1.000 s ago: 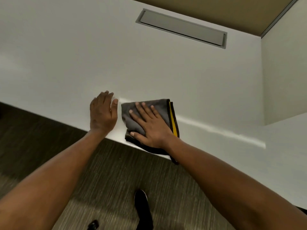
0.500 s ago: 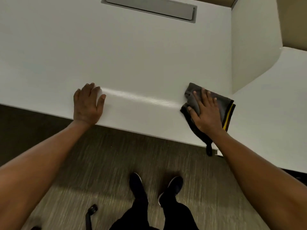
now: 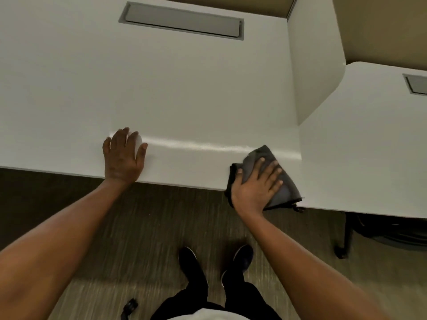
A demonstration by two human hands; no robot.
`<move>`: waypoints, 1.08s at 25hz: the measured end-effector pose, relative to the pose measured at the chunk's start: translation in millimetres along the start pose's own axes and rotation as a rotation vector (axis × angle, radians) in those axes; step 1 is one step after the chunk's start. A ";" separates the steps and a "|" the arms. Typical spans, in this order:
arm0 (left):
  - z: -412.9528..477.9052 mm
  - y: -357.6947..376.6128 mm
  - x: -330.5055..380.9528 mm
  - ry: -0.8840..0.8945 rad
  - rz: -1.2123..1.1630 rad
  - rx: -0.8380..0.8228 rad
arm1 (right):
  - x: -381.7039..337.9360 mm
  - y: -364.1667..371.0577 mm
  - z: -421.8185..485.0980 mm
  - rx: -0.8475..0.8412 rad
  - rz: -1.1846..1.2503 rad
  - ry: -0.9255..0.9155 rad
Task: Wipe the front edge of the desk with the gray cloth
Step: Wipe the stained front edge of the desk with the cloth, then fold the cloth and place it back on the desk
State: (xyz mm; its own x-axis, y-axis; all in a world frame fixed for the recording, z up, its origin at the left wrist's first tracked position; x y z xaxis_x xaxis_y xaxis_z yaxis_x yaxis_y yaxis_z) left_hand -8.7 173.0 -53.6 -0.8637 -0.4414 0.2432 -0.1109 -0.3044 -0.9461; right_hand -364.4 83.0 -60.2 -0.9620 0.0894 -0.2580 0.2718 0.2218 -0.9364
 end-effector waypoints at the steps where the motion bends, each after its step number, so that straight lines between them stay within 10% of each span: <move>1: -1.3 -3.6 8.6 -0.009 -0.033 0.009 | -20.3 8.0 -14.0 -0.036 -0.004 -0.054; 7: -13.3 -29.3 93.9 -0.173 -0.673 -0.143 | -104.0 7.2 -57.0 -0.309 0.519 -0.268; 14: -41.4 -71.3 142.6 -0.595 -1.132 -0.702 | -108.2 -50.6 -51.4 -0.592 1.313 0.108; 19: -30.0 -103.1 203.9 -0.258 -1.080 -0.576 | -100.8 -83.1 -34.9 -0.717 1.486 0.091; 27: -0.6 -136.4 265.4 -0.308 -1.238 -0.441 | -16.1 -94.7 27.4 -1.025 1.279 0.186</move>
State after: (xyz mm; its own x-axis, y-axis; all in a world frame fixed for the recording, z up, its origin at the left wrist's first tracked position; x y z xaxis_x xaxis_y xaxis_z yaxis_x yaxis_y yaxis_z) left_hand -223.1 97.9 139.8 0.0562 -0.2643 0.9628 -0.9285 -0.3684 -0.0469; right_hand -375.4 34.0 26.1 -0.1184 0.7988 -0.5898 0.8123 0.4195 0.4051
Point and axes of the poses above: each hand's wrist, its own z-axis towards the middle knuckle, its own y-axis out of the palm, x = y × z, the point moved 6 cm from there along z, towards the middle knuckle
